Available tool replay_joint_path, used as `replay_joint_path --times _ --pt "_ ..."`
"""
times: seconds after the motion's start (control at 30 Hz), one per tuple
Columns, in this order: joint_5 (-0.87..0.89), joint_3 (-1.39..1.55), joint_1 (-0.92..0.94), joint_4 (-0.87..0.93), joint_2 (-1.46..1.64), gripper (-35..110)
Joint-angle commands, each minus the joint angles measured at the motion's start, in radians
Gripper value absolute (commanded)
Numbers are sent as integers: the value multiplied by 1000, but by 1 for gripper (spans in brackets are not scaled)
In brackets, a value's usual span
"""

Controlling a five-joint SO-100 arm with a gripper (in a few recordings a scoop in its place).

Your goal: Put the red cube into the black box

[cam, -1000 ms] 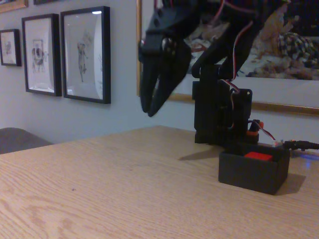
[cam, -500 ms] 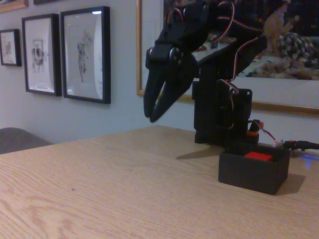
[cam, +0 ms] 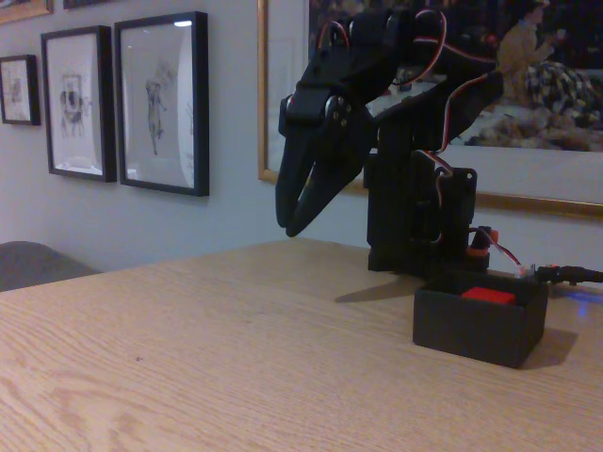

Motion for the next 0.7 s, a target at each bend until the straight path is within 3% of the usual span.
replay_joint_path --times 0.0,0.67 --pt "-21 2 21 9 21 1" --pt "-28 -8 28 5 2 -1"
